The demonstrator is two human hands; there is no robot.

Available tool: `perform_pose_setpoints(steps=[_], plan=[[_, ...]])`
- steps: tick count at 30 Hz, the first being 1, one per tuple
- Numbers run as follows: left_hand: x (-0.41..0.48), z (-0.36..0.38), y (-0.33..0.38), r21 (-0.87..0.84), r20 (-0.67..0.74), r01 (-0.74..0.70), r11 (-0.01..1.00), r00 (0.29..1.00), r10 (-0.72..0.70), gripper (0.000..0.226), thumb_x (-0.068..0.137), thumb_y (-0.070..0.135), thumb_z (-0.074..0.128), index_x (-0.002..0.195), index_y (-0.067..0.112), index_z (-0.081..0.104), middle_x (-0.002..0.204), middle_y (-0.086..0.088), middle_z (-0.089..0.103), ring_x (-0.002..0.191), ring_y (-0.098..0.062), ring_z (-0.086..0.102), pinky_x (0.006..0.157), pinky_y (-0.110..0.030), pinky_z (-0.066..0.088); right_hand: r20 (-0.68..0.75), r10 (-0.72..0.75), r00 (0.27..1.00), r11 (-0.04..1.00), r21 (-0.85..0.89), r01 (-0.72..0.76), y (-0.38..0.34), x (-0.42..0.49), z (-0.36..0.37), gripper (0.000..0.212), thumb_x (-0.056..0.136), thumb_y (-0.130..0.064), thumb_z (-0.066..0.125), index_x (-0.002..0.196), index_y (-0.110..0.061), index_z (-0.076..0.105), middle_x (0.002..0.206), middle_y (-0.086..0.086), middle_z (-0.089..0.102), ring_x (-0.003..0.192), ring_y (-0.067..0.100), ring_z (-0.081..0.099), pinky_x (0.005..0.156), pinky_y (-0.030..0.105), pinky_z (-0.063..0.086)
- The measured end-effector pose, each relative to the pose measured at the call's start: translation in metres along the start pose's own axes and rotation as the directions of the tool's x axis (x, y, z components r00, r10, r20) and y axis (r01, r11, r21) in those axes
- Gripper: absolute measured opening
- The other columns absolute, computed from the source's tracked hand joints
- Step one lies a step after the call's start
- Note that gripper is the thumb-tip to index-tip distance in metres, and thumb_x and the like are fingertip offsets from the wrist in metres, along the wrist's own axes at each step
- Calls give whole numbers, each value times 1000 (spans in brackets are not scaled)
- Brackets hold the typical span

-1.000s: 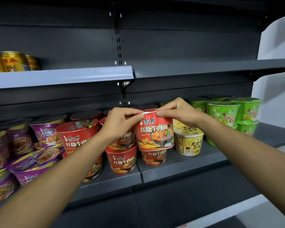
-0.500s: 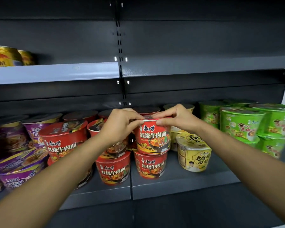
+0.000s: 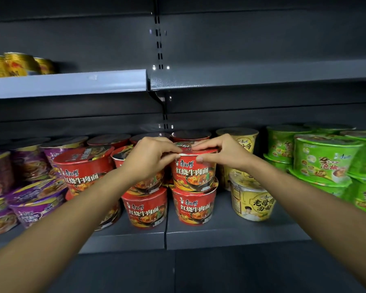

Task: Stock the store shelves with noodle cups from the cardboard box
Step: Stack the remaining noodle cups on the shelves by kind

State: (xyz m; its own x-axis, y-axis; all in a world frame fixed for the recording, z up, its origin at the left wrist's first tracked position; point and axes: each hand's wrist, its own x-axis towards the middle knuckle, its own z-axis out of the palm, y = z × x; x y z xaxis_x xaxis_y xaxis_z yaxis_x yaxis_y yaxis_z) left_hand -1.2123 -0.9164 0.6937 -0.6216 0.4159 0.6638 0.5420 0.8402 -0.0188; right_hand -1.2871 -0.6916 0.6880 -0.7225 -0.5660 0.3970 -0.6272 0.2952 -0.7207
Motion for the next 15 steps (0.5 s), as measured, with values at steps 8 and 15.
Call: perform_pose_setpoints(steps=[8, 15], plan=[[3, -1, -4, 148, 137, 181, 972, 970, -201, 49, 86, 48, 58, 127, 20, 60, 127, -1, 63, 116, -17, 58, 96, -38, 49, 71, 4, 997, 999, 45, -8, 4, 2, -9, 33, 77, -21, 76, 109, -22, 71, 117, -5, 67, 107, 9, 63, 88, 32, 55], [3, -3, -2, 133, 152, 196, 972, 965, -215, 45, 88, 41, 60, 127, 19, 60, 127, -1, 62, 117, -17, 58, 98, -34, 48, 91, 3, 996, 999, 40, -7, 1, 2, -10, 32, 78, -18, 75, 109, -25, 71, 115, -11, 66, 108, 4, 60, 88, 27, 54]])
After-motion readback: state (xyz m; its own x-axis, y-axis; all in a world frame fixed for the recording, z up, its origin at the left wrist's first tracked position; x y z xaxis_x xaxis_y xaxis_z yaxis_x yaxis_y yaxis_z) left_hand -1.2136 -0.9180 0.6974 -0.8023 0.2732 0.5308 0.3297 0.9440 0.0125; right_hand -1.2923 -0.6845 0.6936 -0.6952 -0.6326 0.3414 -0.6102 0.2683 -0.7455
